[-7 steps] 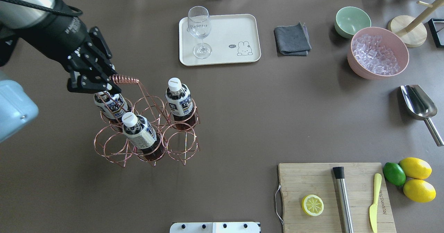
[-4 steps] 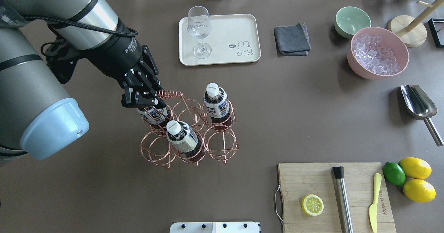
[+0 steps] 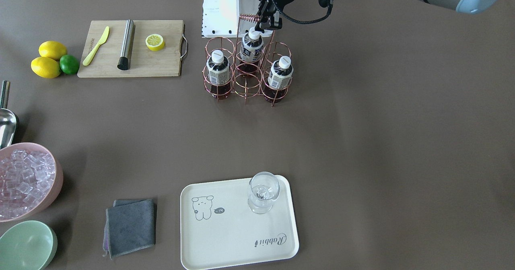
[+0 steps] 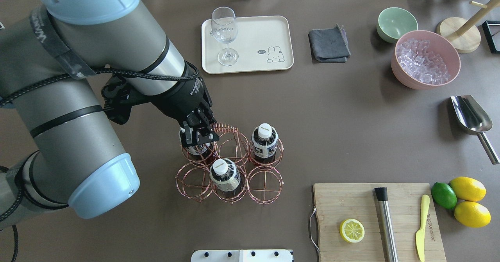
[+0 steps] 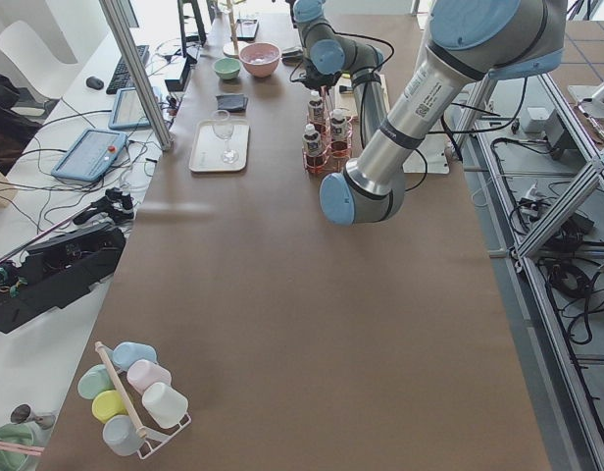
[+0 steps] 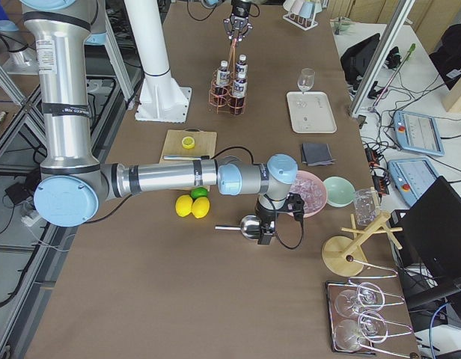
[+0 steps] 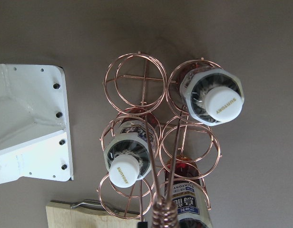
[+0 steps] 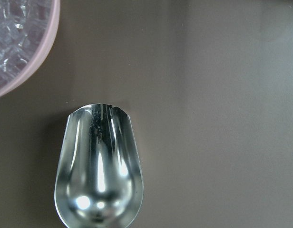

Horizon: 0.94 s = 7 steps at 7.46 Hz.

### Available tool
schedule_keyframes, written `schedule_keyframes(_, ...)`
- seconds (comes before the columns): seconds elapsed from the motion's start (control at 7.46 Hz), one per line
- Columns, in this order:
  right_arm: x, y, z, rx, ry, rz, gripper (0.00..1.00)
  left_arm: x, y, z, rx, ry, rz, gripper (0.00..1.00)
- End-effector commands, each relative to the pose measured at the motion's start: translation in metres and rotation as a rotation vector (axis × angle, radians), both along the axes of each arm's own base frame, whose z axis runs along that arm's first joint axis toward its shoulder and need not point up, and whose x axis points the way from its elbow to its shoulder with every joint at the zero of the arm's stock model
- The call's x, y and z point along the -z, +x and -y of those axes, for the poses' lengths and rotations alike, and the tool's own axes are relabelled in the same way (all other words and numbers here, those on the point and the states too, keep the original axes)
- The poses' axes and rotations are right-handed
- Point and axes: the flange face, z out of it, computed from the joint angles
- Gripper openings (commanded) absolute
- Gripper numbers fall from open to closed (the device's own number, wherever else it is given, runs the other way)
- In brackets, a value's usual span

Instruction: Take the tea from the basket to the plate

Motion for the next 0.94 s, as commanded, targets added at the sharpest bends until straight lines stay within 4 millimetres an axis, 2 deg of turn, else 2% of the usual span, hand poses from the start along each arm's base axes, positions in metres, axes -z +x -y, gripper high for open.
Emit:
schedule_keyframes(0.0, 0.015, 0.002, 0.002, -0.005, 0.026, 0.009, 1.0, 0.03, 0.009, -0.004, 0.026, 0.008, -0.027, 0.0)
schedule_keyframes(0.67, 0.012, 0.004, 0.002, -0.033, 0.004, 0.007, 1.0, 0.028, 0.017, -0.003, 0.031, 0.006, -0.054, 0.0)
schedule_keyframes(0.8, 0.012, 0.004, 0.003, -0.034, 0.002, 0.008, 1.0, 0.017, 0.019, -0.003, 0.019, -0.009, -0.043, 0.0)
